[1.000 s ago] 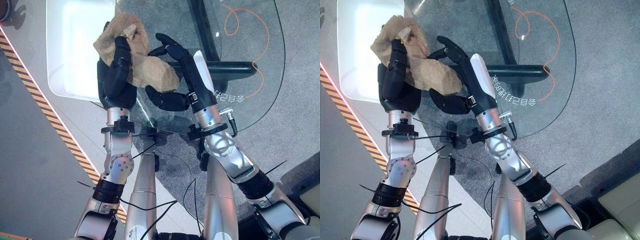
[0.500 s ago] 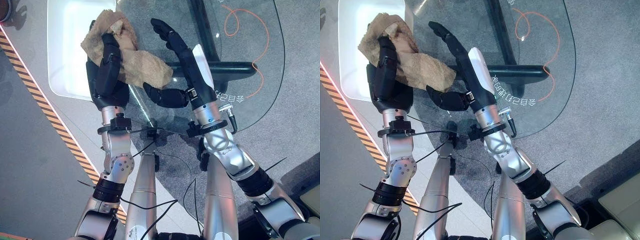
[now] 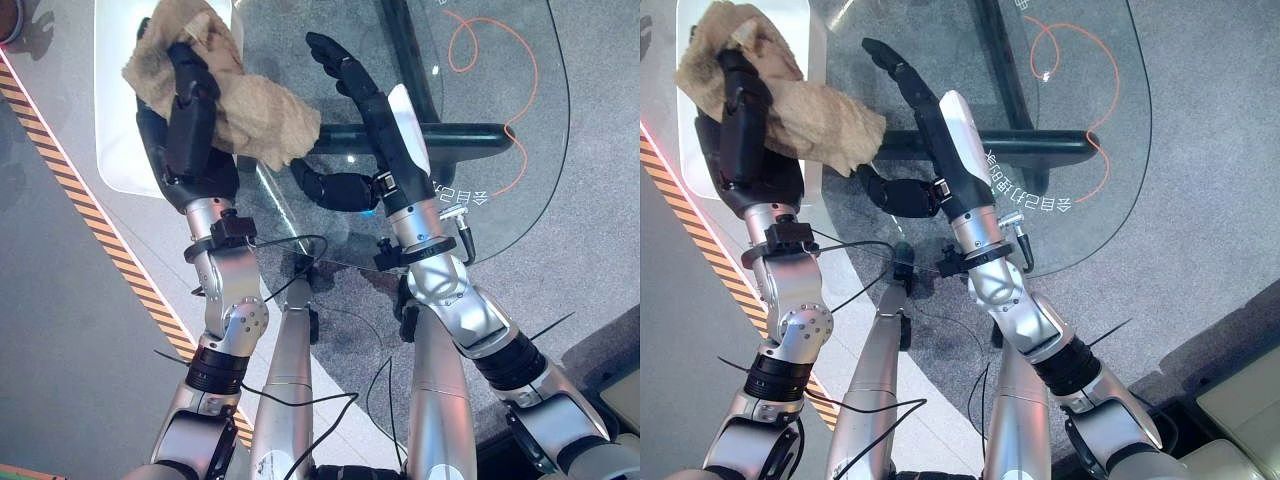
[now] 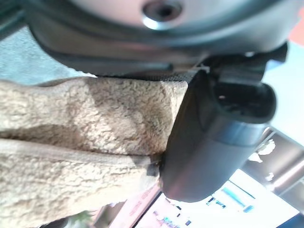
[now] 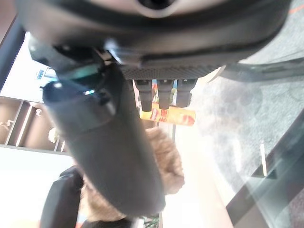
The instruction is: Wipe the table with a cloth and put it in the basket.
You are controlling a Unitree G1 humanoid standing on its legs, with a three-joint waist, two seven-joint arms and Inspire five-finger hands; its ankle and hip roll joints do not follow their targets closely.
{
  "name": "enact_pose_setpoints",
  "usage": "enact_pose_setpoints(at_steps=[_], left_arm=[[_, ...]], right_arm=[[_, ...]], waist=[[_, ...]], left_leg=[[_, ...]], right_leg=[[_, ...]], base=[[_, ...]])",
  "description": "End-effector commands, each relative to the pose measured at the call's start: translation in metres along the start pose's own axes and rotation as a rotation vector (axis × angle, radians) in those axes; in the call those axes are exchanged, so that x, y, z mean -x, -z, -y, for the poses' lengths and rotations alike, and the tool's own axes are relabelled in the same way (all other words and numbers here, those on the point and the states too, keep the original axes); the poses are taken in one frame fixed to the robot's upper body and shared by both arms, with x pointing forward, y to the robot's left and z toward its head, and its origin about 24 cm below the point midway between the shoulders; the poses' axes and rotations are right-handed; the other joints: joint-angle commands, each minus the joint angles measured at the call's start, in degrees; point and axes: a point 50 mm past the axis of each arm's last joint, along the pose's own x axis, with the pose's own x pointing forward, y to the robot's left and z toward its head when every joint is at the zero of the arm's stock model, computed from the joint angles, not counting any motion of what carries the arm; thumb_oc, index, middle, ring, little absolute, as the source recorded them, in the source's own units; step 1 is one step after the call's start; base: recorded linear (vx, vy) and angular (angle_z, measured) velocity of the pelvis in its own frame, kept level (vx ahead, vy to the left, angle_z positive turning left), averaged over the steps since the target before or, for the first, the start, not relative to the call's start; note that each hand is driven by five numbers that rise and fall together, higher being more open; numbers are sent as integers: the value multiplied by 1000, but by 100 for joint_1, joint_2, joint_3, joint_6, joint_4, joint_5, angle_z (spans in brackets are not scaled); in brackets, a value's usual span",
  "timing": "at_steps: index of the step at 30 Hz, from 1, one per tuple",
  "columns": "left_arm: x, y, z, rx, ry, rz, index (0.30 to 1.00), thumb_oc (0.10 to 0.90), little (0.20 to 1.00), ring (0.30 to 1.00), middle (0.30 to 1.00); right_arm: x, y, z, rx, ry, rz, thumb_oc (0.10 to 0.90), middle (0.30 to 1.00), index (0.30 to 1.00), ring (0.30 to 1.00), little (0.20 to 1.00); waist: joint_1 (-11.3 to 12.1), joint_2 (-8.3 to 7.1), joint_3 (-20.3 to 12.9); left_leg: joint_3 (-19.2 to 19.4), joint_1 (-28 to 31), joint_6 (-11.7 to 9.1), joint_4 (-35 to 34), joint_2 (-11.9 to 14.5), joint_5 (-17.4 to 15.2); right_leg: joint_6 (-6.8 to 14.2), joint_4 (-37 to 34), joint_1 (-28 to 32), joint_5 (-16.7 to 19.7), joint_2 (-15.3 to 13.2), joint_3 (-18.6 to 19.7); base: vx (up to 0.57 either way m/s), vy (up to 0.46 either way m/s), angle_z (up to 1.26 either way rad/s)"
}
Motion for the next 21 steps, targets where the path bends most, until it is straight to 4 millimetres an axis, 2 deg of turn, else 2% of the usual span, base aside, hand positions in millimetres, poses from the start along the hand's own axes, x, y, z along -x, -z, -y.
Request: enact_pose_setpoints(at_steps=[1, 8, 15, 18, 21], left_arm=[[-27, -55, 45, 38, 190, 400, 300, 100, 200, 300, 300], [-32, -57, 44, -23, 136, 456, 300, 100, 200, 300, 300], [-38, -60, 37, -153, 66, 533, 300, 100, 200, 300, 300], [-43, -63, 31, -213, 36, 559, 300, 100, 200, 300, 300], [-51, -65, 22, -289, -3, 585, 300, 100, 200, 300, 300]], right_arm=[[-27, -50, 17, -77, 136, 252, 800, 900, 900, 900, 900], [-26, -35, 26, -27, 217, 199, 800, 900, 900, 900, 900], [-22, -15, 53, 81, 425, 143, 800, 900, 900, 900, 900], [-16, 3, 70, 136, 561, 71, 800, 900, 900, 900, 900], [-4, 33, 90, 170, 705, -64, 800, 900, 900, 900, 900]], waist=[[48, -188, -149], [-11, -181, -149], [-102, -187, -149], [-140, -191, -149], [-193, -190, -149]], left_leg=[[675, 252, 636, 268, -640, -687], [703, 281, 609, 233, -617, -694], [738, 304, 588, 230, -581, -728], [758, 314, 581, 240, -557, -747], [773, 342, 569, 258, -524, -787]], right_leg=[[-18, -1579, 269, 1009, 521, -144], [-7, -1648, 296, 1017, 508, -99], [13, -1659, 303, 1011, 513, -47], [27, -1656, 308, 1011, 509, -27], [46, -1643, 322, 1000, 503, -6]], base=[[0, 0, 0], [-2, 4, 0], [-5, 18, -1], [-11, 26, -5], [-8, 33, -8]])
